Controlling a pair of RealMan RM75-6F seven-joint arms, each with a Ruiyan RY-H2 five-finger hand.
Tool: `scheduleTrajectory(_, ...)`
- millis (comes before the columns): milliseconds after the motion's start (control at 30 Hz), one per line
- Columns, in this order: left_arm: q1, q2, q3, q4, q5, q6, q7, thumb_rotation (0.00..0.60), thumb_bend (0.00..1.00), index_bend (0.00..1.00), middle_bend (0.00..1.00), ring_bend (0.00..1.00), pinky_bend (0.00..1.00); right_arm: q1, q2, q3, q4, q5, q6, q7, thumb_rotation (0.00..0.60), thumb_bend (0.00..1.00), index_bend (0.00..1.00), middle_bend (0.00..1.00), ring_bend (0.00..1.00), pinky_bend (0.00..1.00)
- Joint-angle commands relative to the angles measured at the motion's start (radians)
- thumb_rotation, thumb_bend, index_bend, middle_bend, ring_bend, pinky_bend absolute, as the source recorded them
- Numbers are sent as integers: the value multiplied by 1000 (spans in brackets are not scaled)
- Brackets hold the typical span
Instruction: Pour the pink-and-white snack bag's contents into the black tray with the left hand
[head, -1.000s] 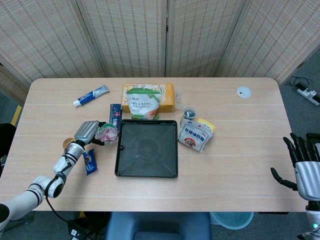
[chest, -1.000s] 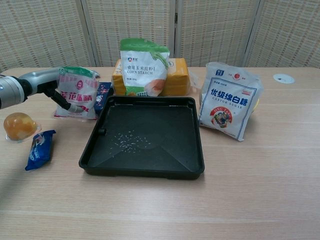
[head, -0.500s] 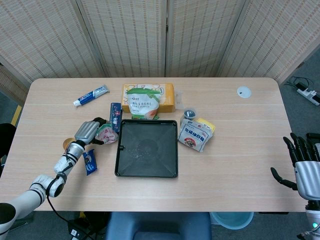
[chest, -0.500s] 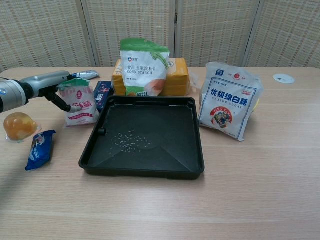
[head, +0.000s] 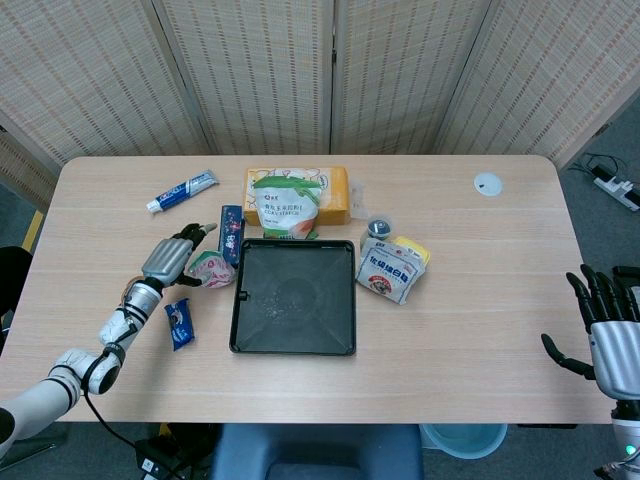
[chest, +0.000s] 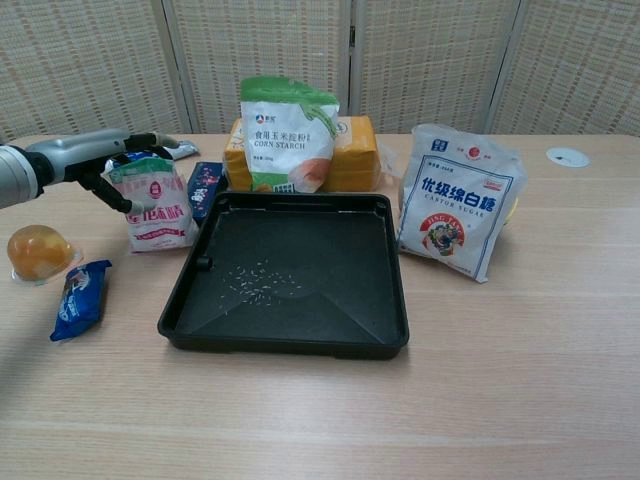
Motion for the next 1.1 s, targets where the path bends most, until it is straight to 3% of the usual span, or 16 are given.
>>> scheduleTrajectory(33, 5, 29, -10, -32, -21, -8, 20, 600, 376, 11, 125, 33, 223, 0, 0, -1, 2, -2, 1, 2, 413, 344, 0, 50, 16, 0)
scheduleTrajectory(533, 42, 170, -28, -233, -89, -26, 56, 600, 376, 5, 108, 17, 193, -3, -5, -2, 21, -14, 11, 29, 413, 344, 0, 49, 15, 0)
scheduleTrajectory(1100, 5, 131, -83, -177, -219, -95, 148, 600, 376, 26, 108, 17, 199, -15, -7, -4, 31, -13, 26, 43, 413, 344, 0, 49, 15, 0)
